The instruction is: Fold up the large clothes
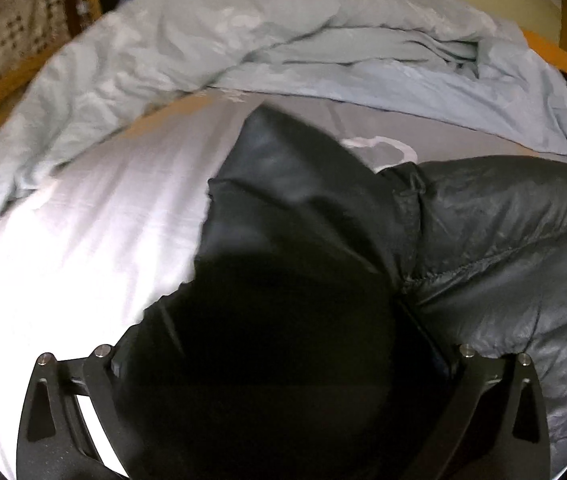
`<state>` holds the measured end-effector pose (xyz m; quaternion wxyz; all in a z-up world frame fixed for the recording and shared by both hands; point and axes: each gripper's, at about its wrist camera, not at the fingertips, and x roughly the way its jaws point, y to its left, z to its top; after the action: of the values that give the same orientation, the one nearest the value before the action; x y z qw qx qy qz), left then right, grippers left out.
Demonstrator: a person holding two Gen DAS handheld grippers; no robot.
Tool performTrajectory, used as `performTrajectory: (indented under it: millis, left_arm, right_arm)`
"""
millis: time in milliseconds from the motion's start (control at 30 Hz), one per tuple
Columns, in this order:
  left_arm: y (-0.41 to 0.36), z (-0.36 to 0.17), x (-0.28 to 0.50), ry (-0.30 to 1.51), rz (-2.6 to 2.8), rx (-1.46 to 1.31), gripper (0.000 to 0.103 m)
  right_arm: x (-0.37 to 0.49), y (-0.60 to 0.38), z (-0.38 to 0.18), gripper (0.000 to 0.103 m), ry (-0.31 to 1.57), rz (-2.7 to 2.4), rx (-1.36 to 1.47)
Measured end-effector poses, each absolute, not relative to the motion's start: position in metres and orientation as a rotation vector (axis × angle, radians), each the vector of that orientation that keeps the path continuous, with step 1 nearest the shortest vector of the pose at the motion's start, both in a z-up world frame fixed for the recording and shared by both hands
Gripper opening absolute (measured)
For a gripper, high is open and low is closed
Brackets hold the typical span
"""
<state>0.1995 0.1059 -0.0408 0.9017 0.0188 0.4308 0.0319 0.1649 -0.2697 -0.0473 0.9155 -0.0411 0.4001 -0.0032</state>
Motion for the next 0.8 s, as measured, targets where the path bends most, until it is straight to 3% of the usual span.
performTrajectory:
  millis: [267,433,600,800]
  left_arm:
    - [0.087,0.046,0.116,0.612,-0.103,0.087,0.102]
    - [0.071,0.045,0.103,0.660,-0.228,0.018,0.102]
    - [0.066,0.044,0.118,0.747,-0.313,-0.132,0.102]
    - [0.067,0.052,0.135,0.594,-0.146,0.118,0.102]
  right_arm:
    - [0.151,-0.282,-0.009,0.102,0.829,-0.038,-0.074]
    - [0.133,-0.279,0.021,0.102,0.759,0.028,0.092]
    - [0.113,-0.251,0.037,0.102,0.785,0.025,0.039]
    - [0.101,-0.261,0.027,0.102,0.768,-0.026,-0.096]
